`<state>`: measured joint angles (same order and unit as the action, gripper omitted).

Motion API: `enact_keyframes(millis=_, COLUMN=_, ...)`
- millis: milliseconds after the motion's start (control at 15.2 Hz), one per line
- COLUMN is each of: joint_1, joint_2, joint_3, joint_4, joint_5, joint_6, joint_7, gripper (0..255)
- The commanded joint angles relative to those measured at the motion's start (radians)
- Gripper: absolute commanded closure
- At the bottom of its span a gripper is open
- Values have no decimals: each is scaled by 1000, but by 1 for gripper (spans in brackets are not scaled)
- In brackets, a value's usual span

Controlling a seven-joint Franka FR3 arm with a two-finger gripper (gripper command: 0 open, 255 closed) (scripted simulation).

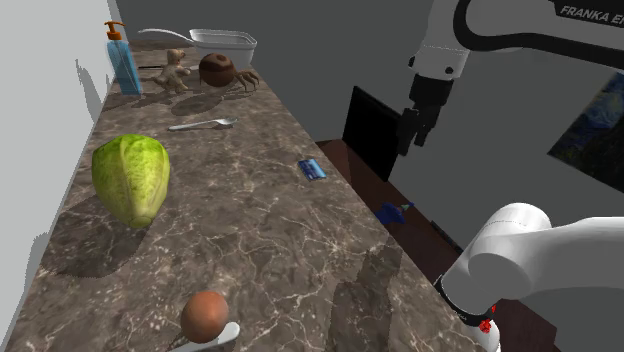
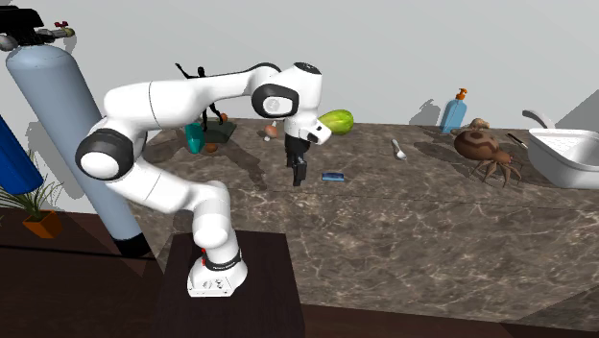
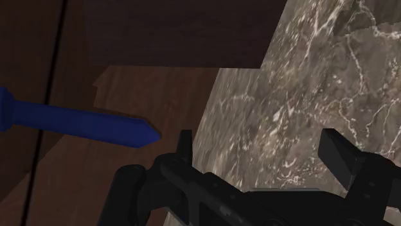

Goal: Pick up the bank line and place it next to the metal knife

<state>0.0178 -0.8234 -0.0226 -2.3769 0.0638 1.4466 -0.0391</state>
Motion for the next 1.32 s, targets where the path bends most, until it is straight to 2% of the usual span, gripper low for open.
enact_keyframes(millis=0, joint_1=0, joint_2=0, joint_3=0, joint_4=0, joint_5=0, joint_6=0, joint_7=0, gripper=0)
enact_keyframes(millis=594, joint_1=2, joint_2=479, joint_3=117, joint_4=294, joint_5=108, joint_6=-32, joint_7=259, gripper=0)
enact_keyframes(millis=1188, joint_1=19, joint_2=965, joint_3=159, joint_4=681, joint_5=179, joint_6=-133, joint_7=505, gripper=0)
enact_keyframes(millis=1254, joint_1=21, joint_2=958, joint_3=159, joint_4=660, joint_5=180, joint_6=-119, joint_7=503, gripper=0)
